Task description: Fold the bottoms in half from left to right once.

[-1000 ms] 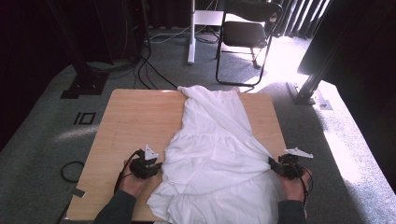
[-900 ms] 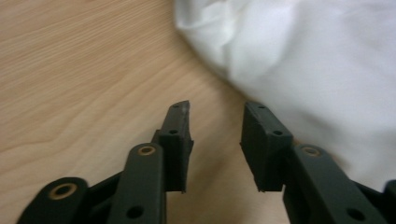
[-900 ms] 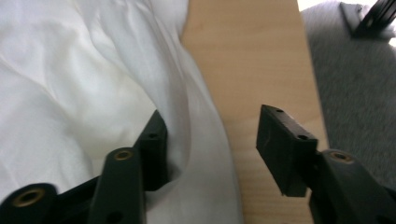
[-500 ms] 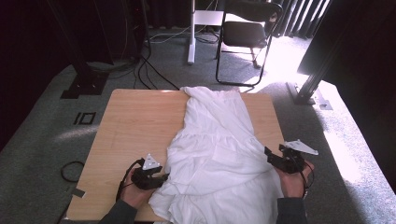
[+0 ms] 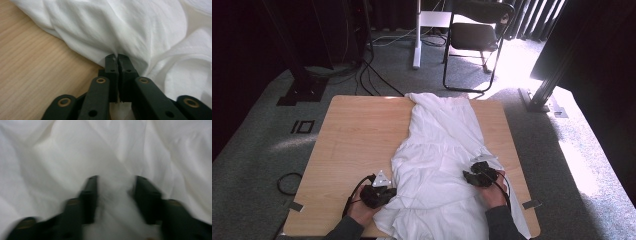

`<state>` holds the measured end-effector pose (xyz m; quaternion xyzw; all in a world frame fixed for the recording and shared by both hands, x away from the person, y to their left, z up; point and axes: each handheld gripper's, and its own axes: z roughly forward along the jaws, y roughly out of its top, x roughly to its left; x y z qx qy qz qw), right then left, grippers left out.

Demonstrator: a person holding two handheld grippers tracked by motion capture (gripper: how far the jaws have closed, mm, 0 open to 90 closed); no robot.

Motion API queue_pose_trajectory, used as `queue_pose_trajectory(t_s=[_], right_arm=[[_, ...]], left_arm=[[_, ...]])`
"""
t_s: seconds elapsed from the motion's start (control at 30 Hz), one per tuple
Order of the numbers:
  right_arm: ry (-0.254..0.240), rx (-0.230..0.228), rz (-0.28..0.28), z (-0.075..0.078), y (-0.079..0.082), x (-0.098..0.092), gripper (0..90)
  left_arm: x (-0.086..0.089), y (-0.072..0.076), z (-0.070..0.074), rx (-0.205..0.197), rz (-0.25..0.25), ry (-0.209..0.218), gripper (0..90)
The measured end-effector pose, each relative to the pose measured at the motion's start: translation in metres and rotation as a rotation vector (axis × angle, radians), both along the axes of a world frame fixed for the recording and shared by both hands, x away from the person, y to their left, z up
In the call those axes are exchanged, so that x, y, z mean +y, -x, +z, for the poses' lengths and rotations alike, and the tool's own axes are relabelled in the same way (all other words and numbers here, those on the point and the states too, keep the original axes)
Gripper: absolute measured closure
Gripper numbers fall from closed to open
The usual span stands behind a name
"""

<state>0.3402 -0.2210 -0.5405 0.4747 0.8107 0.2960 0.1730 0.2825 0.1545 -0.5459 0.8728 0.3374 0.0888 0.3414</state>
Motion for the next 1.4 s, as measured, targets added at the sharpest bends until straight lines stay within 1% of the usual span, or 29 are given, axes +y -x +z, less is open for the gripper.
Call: queue_pose_trajectory(t_s=[0.03, 0.07, 0.1, 0.13, 0.2, 0.27, 0.33, 0.4, 0.47, 0.5, 0.53, 0.57, 0.6, 0.63, 0.67, 0.7, 0.73, 0.77, 0.8, 0.83, 0.87, 0.9, 1.03, 1.1, 1.2, 1.23, 1.27, 1.3, 1.4], right_arm=[[0.0, 0.0, 0.0, 0.0, 0.0, 0.0, 70.9], [-0.013, -0.005, 0.006, 0.002, 0.005, -0.003, 77.4], [-0.013, -0.005, 0.006, 0.002, 0.005, -0.003, 77.4], [-0.042, -0.049, 0.017, 0.014, 0.031, -0.017, 83.8], [-0.066, -0.076, 0.011, 0.023, 0.054, -0.032, 84.9], [-0.069, -0.095, -0.004, 0.031, 0.078, -0.049, 85.0], [-0.056, -0.098, -0.023, 0.035, 0.101, -0.067, 85.5], [-0.06, -0.071, -0.046, 0.034, 0.12, -0.085, 85.6], [-0.038, -0.024, -0.061, 0.026, 0.133, -0.098, 85.4], [-0.037, -0.01, -0.063, 0.02, 0.137, -0.102, 85.3], [-0.035, 0.012, -0.066, 0.014, 0.138, -0.105, 84.5], [-0.029, 0.026, -0.075, 0.007, 0.137, -0.106, 82.7], [-0.023, 0.034, -0.087, 0.002, 0.135, -0.107, 80.5], [-0.023, 0.034, -0.087, 0.002, 0.135, -0.107, 80.5], [-0.014, 0.039, -0.106, -0.008, 0.129, -0.105, 77.6], [-0.023, 0.026, -0.109, -0.009, 0.128, -0.105, 77.4], [-0.033, 0.024, -0.116, -0.009, 0.125, -0.104, 77.4], [-0.038, 0.018, -0.121, -0.01, 0.122, -0.104, 77.4], [-0.049, 0.008, -0.121, -0.011, 0.119, -0.104, 77.5], [-0.062, 0.001, -0.124, -0.012, 0.116, -0.104, 77.7], [-0.072, -0.003, -0.132, -0.012, 0.113, -0.103, 77.7], [-0.073, -0.009, -0.133, -0.013, 0.109, -0.102, 77.7], [-0.066, -0.029, -0.119, -0.013, 0.085, -0.094, 77.7], [-0.059, -0.034, -0.114, -0.013, 0.07, -0.089, 77.7], [-0.045, -0.04, -0.104, -0.012, 0.047, -0.081, 77.7], [-0.045, -0.04, -0.104, -0.012, 0.047, -0.081, 77.7], [-0.045, -0.04, -0.104, -0.012, 0.04, -0.079, 77.7], [-0.05, -0.037, -0.103, -0.011, 0.028, -0.077, 77.5], [-0.064, -0.008, -0.104, -0.009, 0.02, -0.079, 75.4]], left_arm=[[0.0, 0.0, 0.0, 0.0, 0.0, 0.0, 89.3], [0.003, 0.004, 0.001, 0.005, 0.001, -0.007, 89.3], [0.003, 0.004, 0.001, 0.005, 0.001, -0.007, 89.7], [0.008, 0.009, 0.002, 0.008, 0.008, -0.01, 89.8], [0.014, 0.015, 0.004, 0.005, 0.014, -0.006, 89.8], [0.019, 0.021, 0.006, 0.005, 0.021, 0.001, 89.8], [0.022, 0.026, 0.008, 0.002, 0.018, -0.009, 89.9], [0.022, 0.03, 0.009, 0.002, 0.004, -0.024, 89.8], [0.02, 0.032, 0.009, -0.005, -0.003, -0.024, 88.4], [0.02, 0.032, 0.009, -0.005, -0.003, -0.024, 84.4], [0.015, 0.031, 0.008, -0.036, 0.01, -0.003, 72.0], [0.015, 0.031, 0.008, -0.036, 0.01, -0.003, 63.9], [0.008, 0.028, 0.009, -0.043, 0.012, 0.048, 60.5], [0.008, 0.028, 0.009, -0.043, 0.012, 0.048, 57.8], [-0.004, 0.024, 0.007, -0.051, 0.002, 0.05, 53.2], [-0.014, 0.022, 0.003, -0.051, -0.008, 0.017, 51.9], [-0.014, 0.022, 0.003, -0.051, -0.008, 0.017, 52.8], [-0.029, 0.019, -0.004, -0.088, -0.023, -0.041, 54.9], [-0.032, 0.017, -0.004, -0.087, -0.017, -0.035, 57.5], [-0.035, 0.014, -0.003, -0.096, -0.006, -0.056, 62.2], [-0.036, 0.01, -0.002, -0.105, 0.002, -0.069, 63.5], [-0.036, 0.01, -0.002, -0.105, 0.002, -0.069, 64.1], [-0.027, -0.02, -0.002, -0.106, 0.061, -0.061, 64.1], [-0.022, -0.034, -0.001, -0.127, 0.097, -0.08, 64.2], [-0.015, -0.057, 0.0, -0.137, 0.148, -0.102, 65.0], [-0.015, -0.057, 0.0, -0.137, 0.148, -0.102, 65.0], [-0.015, -0.057, 0.0, -0.137, 0.148, -0.102, 65.0], [-0.007, -0.075, 0.002, -0.111, 0.179, -0.101, 64.8], [0.003, -0.08, 0.007, -0.092, 0.202, -0.095, 60.2]])
